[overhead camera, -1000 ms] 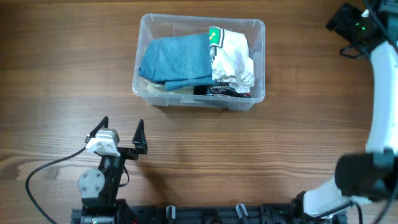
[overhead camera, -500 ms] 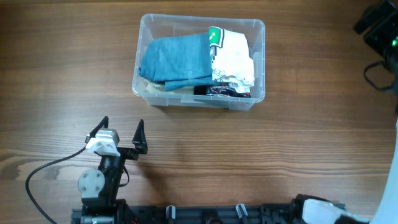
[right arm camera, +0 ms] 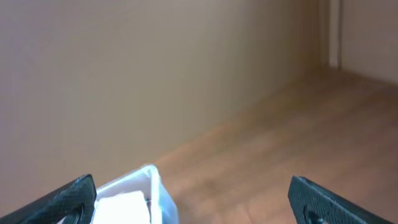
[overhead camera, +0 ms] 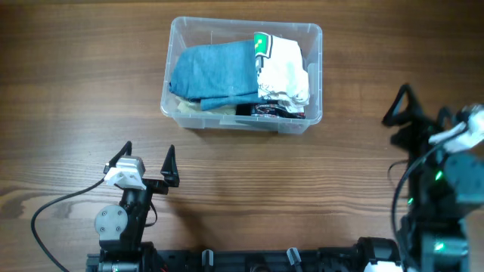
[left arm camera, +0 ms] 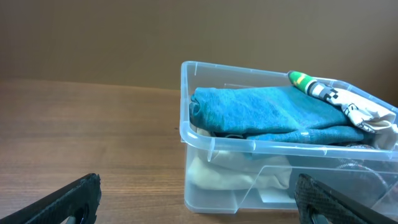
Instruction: Pack container
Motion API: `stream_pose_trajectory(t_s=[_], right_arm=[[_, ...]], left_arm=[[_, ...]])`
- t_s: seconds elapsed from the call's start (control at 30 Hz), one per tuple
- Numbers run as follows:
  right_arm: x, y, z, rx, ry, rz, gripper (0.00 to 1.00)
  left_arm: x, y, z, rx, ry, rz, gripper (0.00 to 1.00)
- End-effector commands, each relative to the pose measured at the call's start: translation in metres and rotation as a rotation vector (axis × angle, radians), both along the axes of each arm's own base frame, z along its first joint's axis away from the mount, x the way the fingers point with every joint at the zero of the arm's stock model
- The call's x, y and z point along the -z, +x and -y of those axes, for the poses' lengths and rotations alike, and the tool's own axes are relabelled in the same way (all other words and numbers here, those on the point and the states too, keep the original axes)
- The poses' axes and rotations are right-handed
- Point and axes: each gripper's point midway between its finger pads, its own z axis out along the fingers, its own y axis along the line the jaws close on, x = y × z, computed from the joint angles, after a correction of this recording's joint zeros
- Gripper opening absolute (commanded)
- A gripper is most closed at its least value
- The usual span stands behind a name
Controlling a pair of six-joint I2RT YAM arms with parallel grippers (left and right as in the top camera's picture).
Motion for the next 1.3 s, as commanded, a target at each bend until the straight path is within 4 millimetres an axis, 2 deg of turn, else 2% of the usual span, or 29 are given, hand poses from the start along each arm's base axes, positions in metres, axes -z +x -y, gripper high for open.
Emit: stream_pose_trajectory(t_s=[0.0, 0.17, 0.3, 0.47, 0.9, 0.97, 1.03, 1.27], right_arm=[[0.034, -0.011, -0.015, -0.066, -0.034, 0.052, 1.0], [0.078, -0.019, -0.022, -0.105, -0.034, 0.107, 1.0], [0.096, -0.023, -0.026, -0.124, -0.042, 0.146, 1.0], [0.1, -0.026, -0.034, -0.173, -0.137, 0.162, 1.0], [0.114, -0.025, -0.038, -0.191, -0.175, 0.187, 1.0], [0.121, -0.024, -0.037, -0.193, -0.184, 0.156, 1.0], [0.139, -0.023, -0.038, -0.202, -0.173, 0.083, 1.0], [0.139, -0.023, -0.04, -0.214, -0.173, 0.085, 1.0]], left_arm=[[0.002, 0.0, -0.004, -0.017, 0.013, 0.003, 0.99], [0.002, 0.0, -0.004, -0.017, 0.013, 0.003, 1.0], [0.002, 0.0, -0.004, -0.017, 0.013, 0.003, 1.0], [0.002, 0.0, -0.004, -0.017, 0.013, 0.003, 1.0], [0.002, 0.0, -0.004, -0.017, 0.013, 0.003, 1.0], [0.002, 0.0, -0.004, -0.017, 0.013, 0.003, 1.0], [0.002, 0.0, -0.004, -0.017, 0.013, 0.003, 1.0], [0.002, 0.0, -0.004, -0.017, 0.013, 0.003, 1.0]])
